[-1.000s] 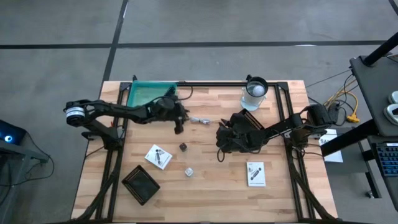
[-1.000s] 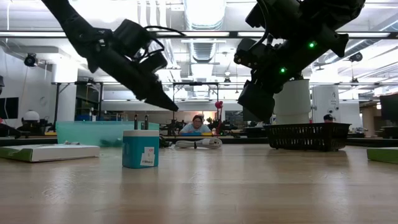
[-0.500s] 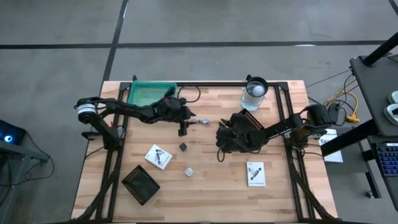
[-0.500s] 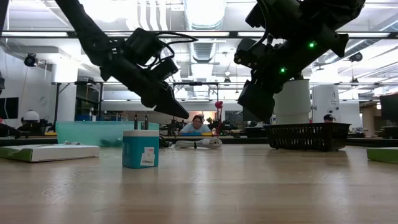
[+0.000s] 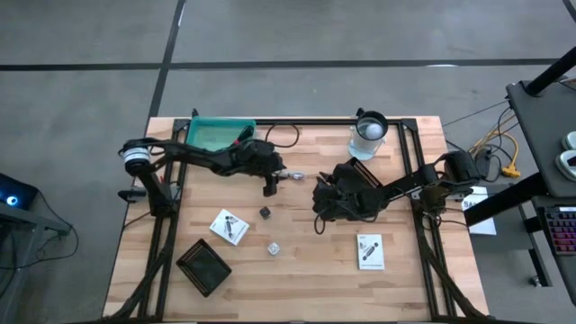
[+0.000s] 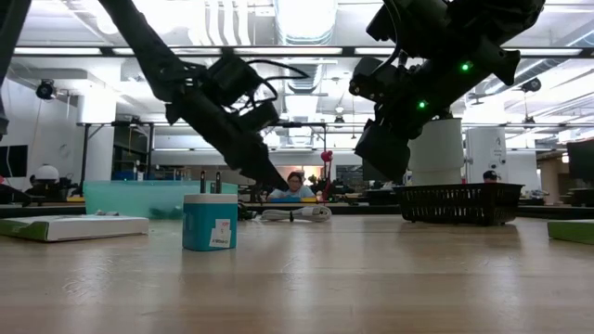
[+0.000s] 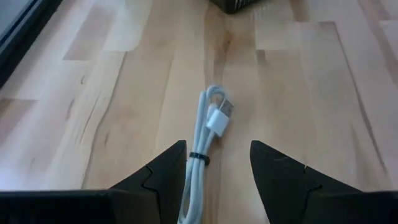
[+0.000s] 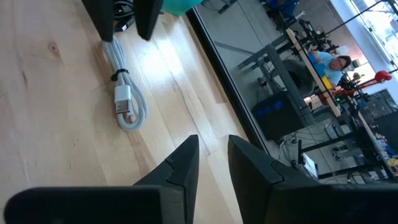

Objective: Pick and place items into bin
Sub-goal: Put the white charger cable into the green bin

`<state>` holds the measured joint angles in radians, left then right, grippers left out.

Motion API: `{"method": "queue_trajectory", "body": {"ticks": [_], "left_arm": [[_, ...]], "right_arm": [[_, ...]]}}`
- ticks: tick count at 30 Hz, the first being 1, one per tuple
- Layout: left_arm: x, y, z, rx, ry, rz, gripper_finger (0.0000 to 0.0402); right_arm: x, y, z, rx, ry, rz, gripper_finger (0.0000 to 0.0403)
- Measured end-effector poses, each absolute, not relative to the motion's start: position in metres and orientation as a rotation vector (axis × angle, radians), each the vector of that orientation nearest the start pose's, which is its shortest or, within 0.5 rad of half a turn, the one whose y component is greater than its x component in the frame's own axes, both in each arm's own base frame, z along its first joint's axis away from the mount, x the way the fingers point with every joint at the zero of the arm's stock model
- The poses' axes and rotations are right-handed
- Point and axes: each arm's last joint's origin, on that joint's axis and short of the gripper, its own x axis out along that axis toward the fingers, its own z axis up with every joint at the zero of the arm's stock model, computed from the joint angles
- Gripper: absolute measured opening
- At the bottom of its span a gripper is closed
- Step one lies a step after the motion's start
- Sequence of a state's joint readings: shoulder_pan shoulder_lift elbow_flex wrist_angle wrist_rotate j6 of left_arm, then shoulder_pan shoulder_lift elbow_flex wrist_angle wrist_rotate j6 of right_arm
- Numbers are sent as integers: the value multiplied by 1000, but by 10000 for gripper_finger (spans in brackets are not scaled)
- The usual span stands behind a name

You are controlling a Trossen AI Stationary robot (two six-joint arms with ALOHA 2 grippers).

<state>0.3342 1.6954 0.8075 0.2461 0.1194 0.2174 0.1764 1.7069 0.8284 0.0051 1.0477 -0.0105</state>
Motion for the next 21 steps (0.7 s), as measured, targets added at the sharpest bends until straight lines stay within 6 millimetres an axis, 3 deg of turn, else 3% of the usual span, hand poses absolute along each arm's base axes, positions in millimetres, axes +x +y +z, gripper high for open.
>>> {"method": "queue_trajectory", "body": {"ticks": [9,21], "left_arm": [[322,117,143,42,780,192,162],[325,121,131,30,820,193,162]], "right_arm": [[311,30,152,-527,741,-810,79],[311,30,152,-525,741,-811,70]]}}
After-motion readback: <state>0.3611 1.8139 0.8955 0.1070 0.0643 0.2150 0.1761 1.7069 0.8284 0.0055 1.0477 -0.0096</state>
